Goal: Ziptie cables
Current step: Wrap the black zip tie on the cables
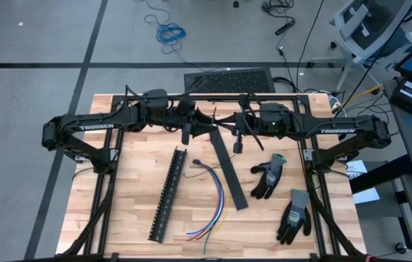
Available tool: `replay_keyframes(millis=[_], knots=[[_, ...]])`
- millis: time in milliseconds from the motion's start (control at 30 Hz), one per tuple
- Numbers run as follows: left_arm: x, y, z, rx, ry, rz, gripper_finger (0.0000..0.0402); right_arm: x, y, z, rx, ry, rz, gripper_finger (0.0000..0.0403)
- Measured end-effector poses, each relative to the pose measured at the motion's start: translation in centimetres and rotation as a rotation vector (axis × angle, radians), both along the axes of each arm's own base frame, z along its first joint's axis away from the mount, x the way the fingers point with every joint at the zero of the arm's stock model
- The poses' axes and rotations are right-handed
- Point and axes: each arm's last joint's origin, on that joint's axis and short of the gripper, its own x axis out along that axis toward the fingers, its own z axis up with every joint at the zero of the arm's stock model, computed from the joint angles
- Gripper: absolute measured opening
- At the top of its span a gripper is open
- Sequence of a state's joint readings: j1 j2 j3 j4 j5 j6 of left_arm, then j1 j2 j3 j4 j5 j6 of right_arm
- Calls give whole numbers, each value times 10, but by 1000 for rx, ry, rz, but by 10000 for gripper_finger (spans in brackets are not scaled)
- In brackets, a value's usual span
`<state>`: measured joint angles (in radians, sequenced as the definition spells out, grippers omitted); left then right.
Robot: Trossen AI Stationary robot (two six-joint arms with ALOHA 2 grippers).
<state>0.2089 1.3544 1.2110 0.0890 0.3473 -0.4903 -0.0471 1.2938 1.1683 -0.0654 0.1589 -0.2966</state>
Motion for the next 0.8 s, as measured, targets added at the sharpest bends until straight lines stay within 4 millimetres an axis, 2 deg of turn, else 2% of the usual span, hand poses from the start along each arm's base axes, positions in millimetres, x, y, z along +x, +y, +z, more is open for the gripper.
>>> replay_keyframes(millis=[533, 800], knots=[[-5, 10, -4, 44, 47, 25, 181, -19, -6, 16, -7, -46, -23, 0], [-5, 12, -4, 75, 40, 26, 181, -24, -6, 16, -5, -24, -24, 0]])
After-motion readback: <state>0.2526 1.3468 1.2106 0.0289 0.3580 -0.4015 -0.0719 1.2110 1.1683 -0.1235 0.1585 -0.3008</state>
